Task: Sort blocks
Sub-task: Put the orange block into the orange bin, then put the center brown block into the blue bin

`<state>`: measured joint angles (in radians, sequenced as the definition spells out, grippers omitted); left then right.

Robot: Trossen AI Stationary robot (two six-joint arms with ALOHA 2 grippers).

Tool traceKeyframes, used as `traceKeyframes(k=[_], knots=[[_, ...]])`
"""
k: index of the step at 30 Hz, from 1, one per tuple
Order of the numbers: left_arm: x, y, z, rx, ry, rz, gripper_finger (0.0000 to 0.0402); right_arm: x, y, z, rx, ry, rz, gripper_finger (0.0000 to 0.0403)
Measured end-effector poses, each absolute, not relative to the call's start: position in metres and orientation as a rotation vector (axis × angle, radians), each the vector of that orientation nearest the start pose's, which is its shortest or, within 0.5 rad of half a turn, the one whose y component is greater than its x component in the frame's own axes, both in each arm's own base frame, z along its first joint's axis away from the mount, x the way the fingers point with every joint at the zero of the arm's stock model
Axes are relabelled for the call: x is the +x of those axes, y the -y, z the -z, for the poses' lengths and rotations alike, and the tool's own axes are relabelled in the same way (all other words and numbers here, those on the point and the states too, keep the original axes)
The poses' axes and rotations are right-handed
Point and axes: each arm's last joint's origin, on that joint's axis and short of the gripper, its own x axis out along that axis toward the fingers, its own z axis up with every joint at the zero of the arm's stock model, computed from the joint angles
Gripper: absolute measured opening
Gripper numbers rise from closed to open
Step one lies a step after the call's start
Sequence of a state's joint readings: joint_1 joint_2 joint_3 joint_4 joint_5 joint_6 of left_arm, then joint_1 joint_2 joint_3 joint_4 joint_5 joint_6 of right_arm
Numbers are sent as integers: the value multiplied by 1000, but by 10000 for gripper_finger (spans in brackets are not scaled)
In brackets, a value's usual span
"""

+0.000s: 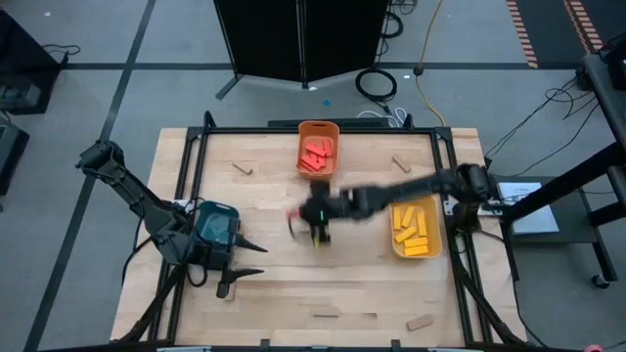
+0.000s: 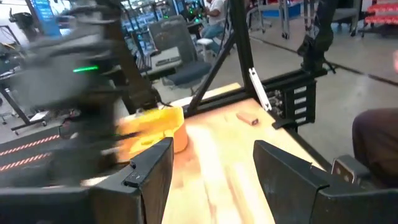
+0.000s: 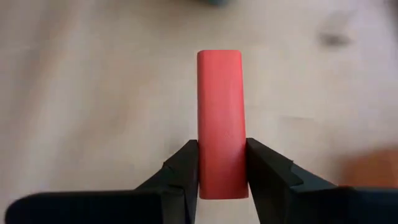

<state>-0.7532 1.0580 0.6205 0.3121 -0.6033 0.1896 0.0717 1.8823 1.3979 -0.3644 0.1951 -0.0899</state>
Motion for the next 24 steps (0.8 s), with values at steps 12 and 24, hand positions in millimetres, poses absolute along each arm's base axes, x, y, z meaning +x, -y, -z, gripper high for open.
traceKeyframes(k=[12, 24], knots=[[177, 141, -267, 370, -136, 161, 219, 372, 175, -219, 297, -799, 530, 101], [188, 121, -271, 423, -136, 70, 219, 366, 192, -216, 294, -807, 542, 194]])
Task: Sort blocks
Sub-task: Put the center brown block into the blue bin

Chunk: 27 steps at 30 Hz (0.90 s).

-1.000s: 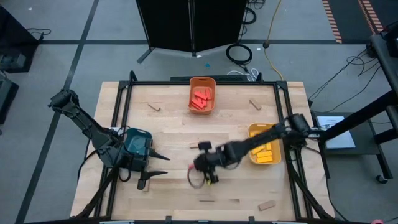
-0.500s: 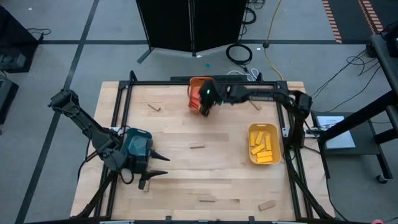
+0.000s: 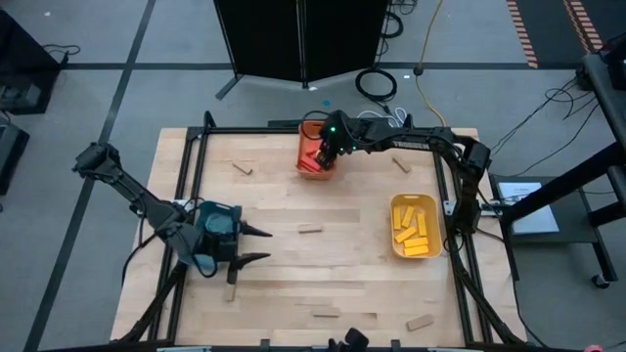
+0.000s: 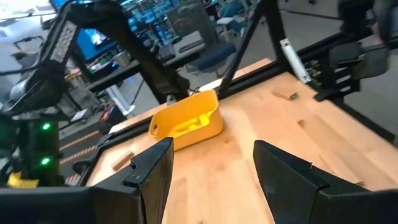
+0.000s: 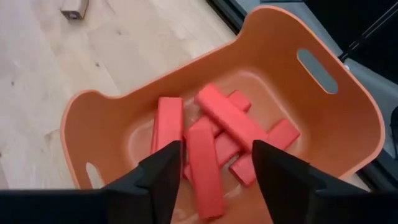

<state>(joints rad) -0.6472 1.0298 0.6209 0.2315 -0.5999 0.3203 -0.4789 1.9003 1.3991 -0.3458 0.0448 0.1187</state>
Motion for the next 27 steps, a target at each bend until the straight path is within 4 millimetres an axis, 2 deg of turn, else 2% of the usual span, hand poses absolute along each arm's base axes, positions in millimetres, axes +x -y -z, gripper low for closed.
traceKeyframes(k=[4, 8, 11, 17, 19, 23, 27], knots=[[190, 117, -269, 407, -161, 51, 219, 366, 189, -215, 281, -823, 515, 211], [189, 116, -264, 393, -213, 49, 219, 371, 169, -224, 348, -802, 327, 213], [189, 115, -260, 384, -245, 48, 219, 379, 138, -228, 370, -825, 161, 208], [187, 114, -261, 347, -242, 39, 219, 398, 58, -227, 286, -879, -13, 204], [186, 113, -263, 323, -235, 36, 219, 401, 34, -226, 247, -887, -23, 204], [183, 111, -268, 247, -213, 27, 219, 402, 1, -226, 165, -892, 14, 203], [181, 110, -271, 182, -202, 20, 219, 405, -22, -221, 121, -892, 27, 203]])
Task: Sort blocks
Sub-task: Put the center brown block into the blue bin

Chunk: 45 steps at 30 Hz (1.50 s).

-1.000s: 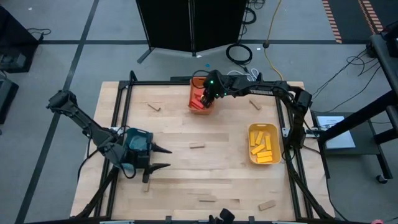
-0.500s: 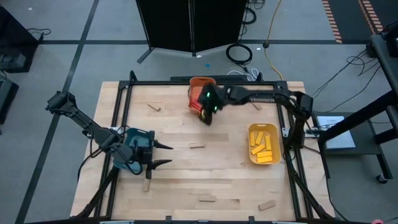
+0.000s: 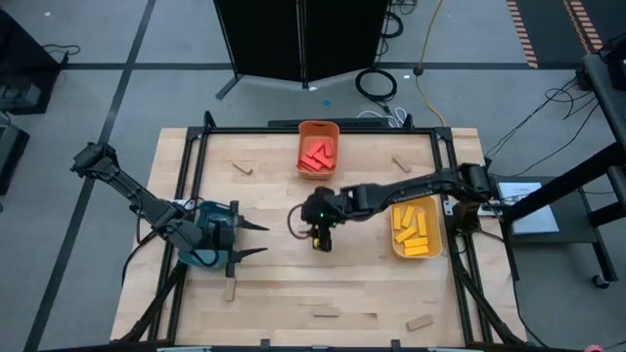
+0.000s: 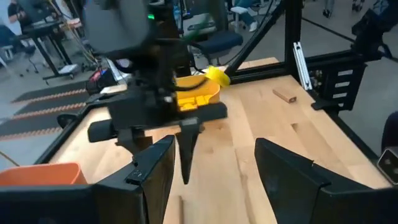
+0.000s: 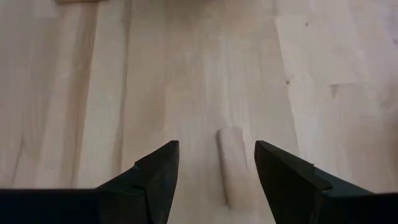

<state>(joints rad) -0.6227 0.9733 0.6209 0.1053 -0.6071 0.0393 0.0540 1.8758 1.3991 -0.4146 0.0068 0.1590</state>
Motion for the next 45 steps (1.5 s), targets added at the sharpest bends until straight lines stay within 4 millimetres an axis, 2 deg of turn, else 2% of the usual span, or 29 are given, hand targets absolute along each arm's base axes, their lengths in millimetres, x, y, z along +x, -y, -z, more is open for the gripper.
traceKeyframes(k=[7, 17, 24, 27, 32, 36, 45], knots=[[177, 114, -269, 139, -219, 42, 219, 420, -33, -195, 72, -865, 40, 203], [171, 123, -266, 145, -238, 87, 219, 430, -26, -155, -5, -945, 20, 203], [171, 122, -267, 173, -233, 55, 219, 431, -16, -155, -33, -945, 23, 203], [171, 122, -267, 174, -232, 55, 219, 430, -12, -153, -30, -946, 29, 203], [171, 122, -267, 189, -232, 56, 219, 419, -9, -132, -17, -988, 35, 203], [171, 122, -267, 193, -232, 57, 219, 413, -9, -123, 4, -977, 43, 203], [171, 120, -267, 235, -226, 0, 219, 404, -10, -113, 58, -991, 73, 203]])
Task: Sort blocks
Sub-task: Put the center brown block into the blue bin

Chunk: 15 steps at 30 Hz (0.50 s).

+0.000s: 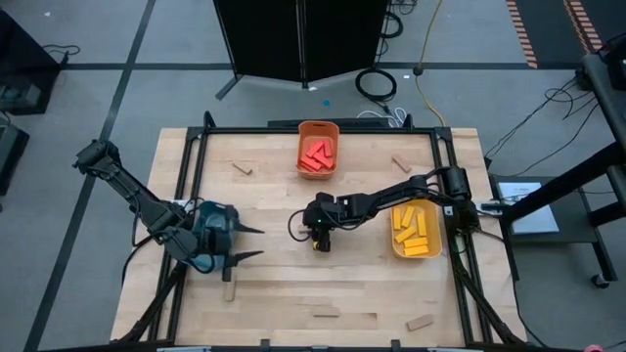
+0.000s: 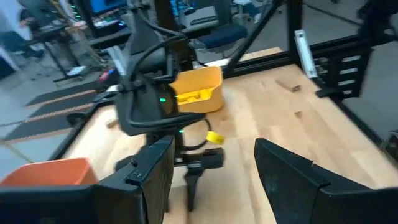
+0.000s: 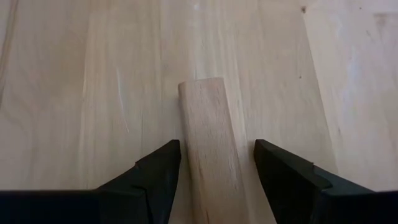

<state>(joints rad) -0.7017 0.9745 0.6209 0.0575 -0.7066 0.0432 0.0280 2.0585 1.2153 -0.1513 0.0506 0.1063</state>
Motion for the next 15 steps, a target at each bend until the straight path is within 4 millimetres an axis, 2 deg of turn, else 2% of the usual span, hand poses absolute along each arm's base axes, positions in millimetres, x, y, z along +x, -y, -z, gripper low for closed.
traceKeyframes(k=[10, 15], knots=[[170, 116, -270, 337, -210, -125, 219, 405, -10, -113, 71, -974, 81, 200], [164, 109, -276, 370, -202, -176, 219, 405, -10, -112, 80, -974, 82, 165]])
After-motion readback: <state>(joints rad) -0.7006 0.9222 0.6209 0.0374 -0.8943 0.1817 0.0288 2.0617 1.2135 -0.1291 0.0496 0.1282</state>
